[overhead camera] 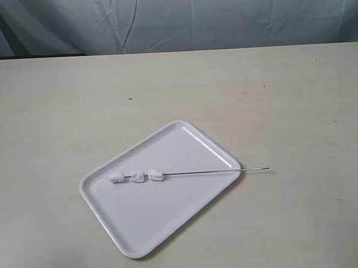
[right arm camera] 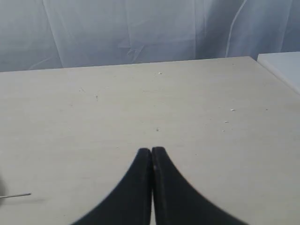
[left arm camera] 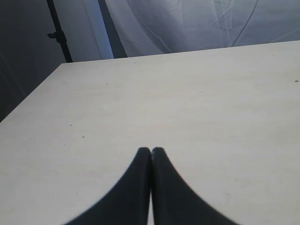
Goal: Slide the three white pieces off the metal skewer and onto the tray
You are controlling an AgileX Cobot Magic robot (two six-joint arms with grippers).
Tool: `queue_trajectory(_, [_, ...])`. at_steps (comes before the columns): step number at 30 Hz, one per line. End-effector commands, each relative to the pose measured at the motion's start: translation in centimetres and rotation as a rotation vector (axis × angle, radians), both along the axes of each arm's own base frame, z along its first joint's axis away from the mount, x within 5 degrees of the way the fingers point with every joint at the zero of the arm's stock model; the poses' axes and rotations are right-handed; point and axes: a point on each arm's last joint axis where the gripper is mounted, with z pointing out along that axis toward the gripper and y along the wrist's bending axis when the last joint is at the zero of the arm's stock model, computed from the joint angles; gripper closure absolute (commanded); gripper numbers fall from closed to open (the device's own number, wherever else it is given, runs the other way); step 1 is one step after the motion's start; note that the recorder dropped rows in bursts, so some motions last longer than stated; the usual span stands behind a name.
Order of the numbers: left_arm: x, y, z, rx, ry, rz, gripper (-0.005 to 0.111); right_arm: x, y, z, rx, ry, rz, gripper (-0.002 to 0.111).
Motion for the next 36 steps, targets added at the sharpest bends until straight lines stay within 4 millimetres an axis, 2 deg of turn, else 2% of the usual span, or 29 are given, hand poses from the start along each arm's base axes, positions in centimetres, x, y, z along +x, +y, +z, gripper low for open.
queue_trajectory(1, [0.0, 0.0, 0.0, -0.007, -0.01, -0.002, 0.107, 0.0, -0.2, 0.2, -0.073, -0.022, -0.006, 0.109])
queue_trajectory(9, [0.0, 0.0, 0.0, -0.005, -0.01, -0.002, 0.107, 0.0, -0.1, 0.2, -0.054, -0.024, -0.005, 0.109])
queue_trajectory(12, [0.0, 0.0, 0.0, -0.005, -0.01, -0.002, 0.107, 0.1, -0.3, 0.7, -0.134, -0.071, -0.007, 0.109])
queue_trajectory(18, [0.0, 0.0, 0.0, -0.007, -0.01, -0.002, 0.107, -0.1, -0.1, 4.5, -0.067, -0.501, -0.015, 0.109])
queue_trajectory(22, [0.0, 0.0, 0.0, -0.007, -0.01, -0.002, 0.107, -1.3, -0.2, 7.1, -0.042, -0.825, -0.026, 0.109])
queue_trajectory(28, [0.0, 0.0, 0.0, -0.007, -0.01, -0.002, 0.107, -3.9, 0.0, 9.8, 0.038, -1.244, 0.011, 0.109])
queue_trajectory(32, [0.0, 0.0, 0.0, -0.007, -0.01, -0.002, 0.107, -4.5, 0.4, 11.3, -0.02, -1.295, 0.045, 0.109])
queue_trajectory(36, [0.0, 0.0, 0.0, -0.007, -0.01, -0.002, 0.107, -5.4, 1.3, 15.6, -0.165, -1.243, 0.084, 0.109])
